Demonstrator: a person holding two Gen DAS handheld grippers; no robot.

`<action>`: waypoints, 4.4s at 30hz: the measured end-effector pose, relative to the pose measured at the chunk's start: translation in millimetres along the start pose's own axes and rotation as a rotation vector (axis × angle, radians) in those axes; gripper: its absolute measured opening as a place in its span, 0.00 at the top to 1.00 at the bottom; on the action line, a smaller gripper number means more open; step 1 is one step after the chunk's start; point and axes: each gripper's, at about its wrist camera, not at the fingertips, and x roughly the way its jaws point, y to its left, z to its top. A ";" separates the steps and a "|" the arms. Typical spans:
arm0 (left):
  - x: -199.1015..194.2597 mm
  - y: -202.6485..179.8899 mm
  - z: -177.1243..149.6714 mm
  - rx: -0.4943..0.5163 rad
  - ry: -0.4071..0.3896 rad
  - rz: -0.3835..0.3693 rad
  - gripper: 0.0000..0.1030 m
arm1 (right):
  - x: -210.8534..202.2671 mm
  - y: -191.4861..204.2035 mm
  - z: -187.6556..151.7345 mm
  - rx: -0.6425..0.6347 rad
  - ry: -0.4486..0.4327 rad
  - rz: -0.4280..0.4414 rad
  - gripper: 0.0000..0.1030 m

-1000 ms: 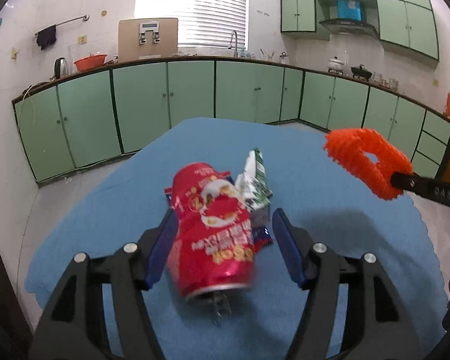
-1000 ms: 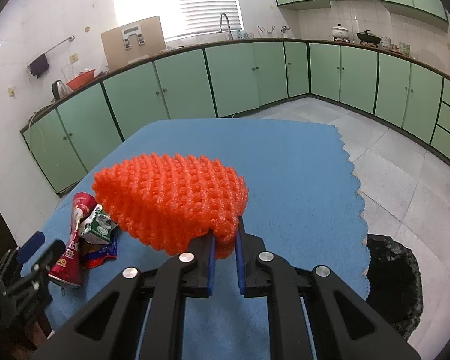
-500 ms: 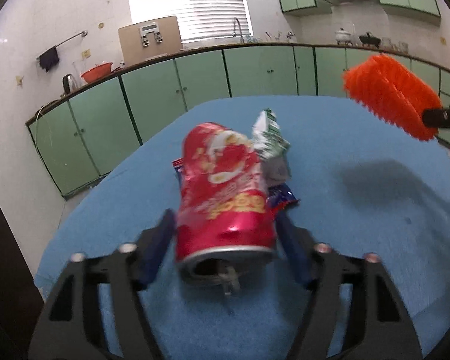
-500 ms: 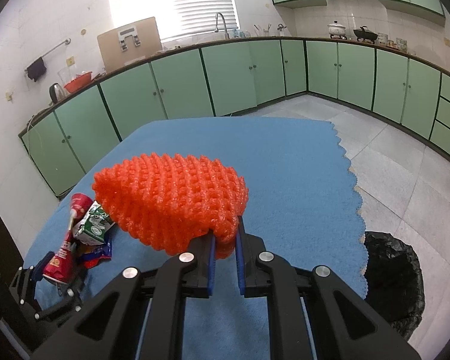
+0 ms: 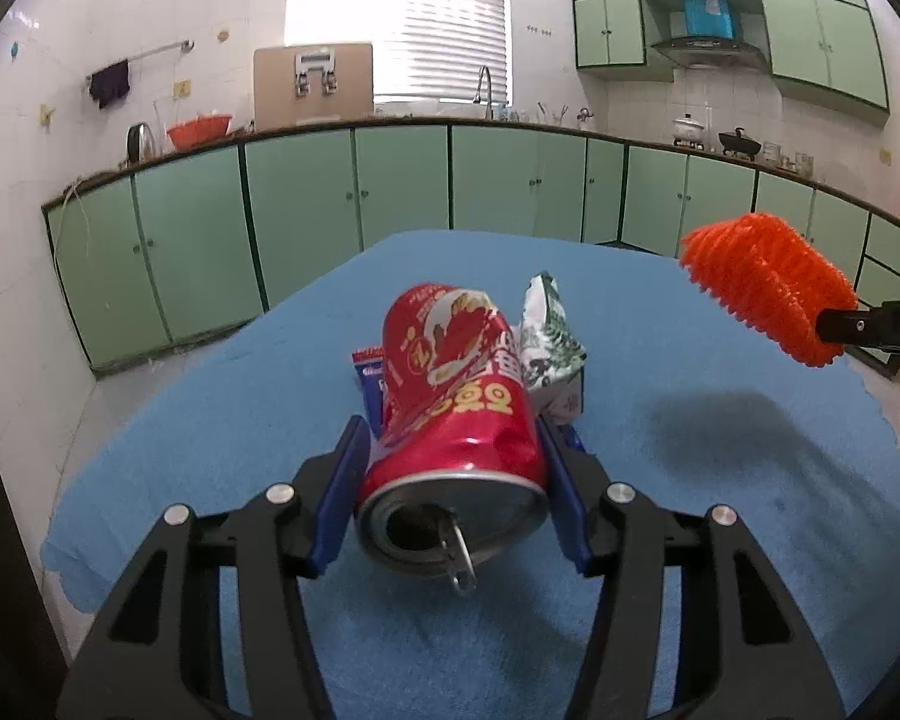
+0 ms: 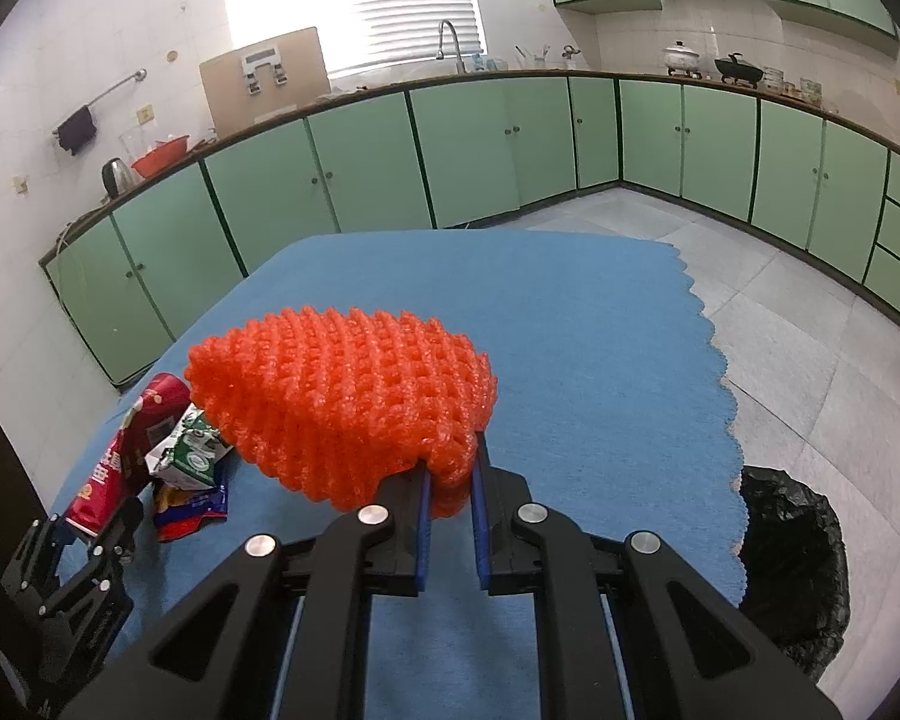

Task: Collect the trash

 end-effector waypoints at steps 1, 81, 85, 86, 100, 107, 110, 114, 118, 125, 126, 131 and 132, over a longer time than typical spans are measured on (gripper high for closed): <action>0.4 4.3 0.2 -0.026 0.008 0.001 0.48 | -0.7 1.1 -0.3 -0.003 0.000 0.001 0.89; 16.4 -365.1 16.4 0.225 0.016 -0.693 0.31 | -119.9 -293.1 -86.2 0.387 0.027 -0.458 0.86; 15.3 -343.5 24.4 0.211 -0.004 -0.661 0.28 | -106.5 -287.9 -85.9 0.368 0.062 -0.454 0.62; 14.6 -339.9 25.7 0.212 -0.006 -0.656 0.28 | -105.0 -284.7 -85.0 0.362 0.062 -0.456 0.57; -2.0 -238.9 53.2 0.176 -0.052 -0.521 0.22 | -118.6 -223.1 -54.2 0.285 -0.052 -0.445 0.18; -17.1 -141.0 69.2 0.115 -0.094 -0.356 0.18 | -97.4 -149.9 -28.5 0.204 -0.097 -0.307 0.14; -19.7 -95.4 70.2 0.085 -0.095 -0.263 0.17 | -84.3 -110.6 -20.7 0.161 -0.109 -0.234 0.12; -20.1 -34.3 68.7 0.035 -0.074 -0.131 0.17 | -63.7 -54.3 -10.5 0.101 -0.111 -0.132 0.12; -14.8 17.5 64.1 -0.003 -0.056 -0.018 0.16 | -42.7 -0.9 -4.7 0.049 -0.103 -0.058 0.12; -6.5 72.1 57.0 -0.065 -0.031 0.033 0.16 | -7.1 81.3 -13.0 -0.033 -0.105 -0.010 0.12; -5.3 76.8 56.9 -0.069 -0.030 0.034 0.16 | -1.7 92.3 -14.6 -0.040 -0.106 -0.007 0.12; 4.1 92.4 55.5 -0.057 -0.033 0.038 0.16 | 16.2 125.4 -18.4 -0.063 -0.107 -0.008 0.12; 7.0 94.6 56.1 -0.055 -0.034 0.039 0.16 | 19.3 130.1 -18.8 -0.069 -0.104 -0.013 0.12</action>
